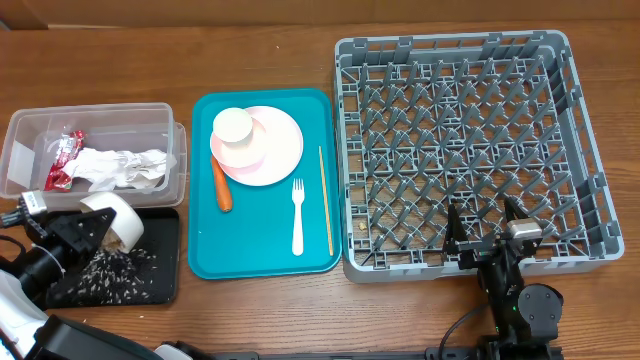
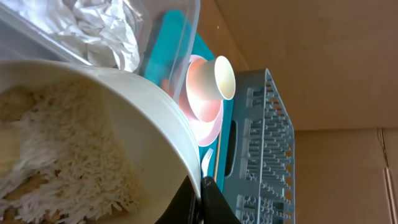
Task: Sort waste into correct bins and load items into the dishwasher
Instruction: 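Tilt the bowl with the left gripper to dump rice onto the black tray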
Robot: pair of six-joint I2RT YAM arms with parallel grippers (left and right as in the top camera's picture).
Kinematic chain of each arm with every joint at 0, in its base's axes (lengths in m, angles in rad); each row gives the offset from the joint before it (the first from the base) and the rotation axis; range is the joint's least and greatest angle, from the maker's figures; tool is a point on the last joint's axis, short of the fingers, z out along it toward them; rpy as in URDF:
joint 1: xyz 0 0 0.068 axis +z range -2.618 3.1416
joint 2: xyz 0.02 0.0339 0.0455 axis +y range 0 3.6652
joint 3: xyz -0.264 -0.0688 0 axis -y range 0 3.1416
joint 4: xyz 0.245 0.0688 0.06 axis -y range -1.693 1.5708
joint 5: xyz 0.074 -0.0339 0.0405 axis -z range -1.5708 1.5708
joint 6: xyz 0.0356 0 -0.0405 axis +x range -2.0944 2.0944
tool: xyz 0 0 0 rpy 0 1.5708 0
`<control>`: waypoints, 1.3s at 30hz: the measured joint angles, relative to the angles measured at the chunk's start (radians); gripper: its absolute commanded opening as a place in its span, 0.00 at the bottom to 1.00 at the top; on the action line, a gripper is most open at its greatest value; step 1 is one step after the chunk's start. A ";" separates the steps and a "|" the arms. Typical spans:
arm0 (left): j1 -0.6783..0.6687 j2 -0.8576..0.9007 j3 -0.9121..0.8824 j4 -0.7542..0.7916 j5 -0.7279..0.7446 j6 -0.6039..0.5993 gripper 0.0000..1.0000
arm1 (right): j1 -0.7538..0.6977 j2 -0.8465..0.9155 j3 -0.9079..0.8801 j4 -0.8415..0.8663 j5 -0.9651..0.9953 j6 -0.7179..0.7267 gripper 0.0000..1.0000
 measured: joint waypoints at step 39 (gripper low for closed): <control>0.055 0.000 -0.021 -0.266 0.237 0.407 0.04 | 0.000 0.000 0.000 0.000 0.000 0.000 1.00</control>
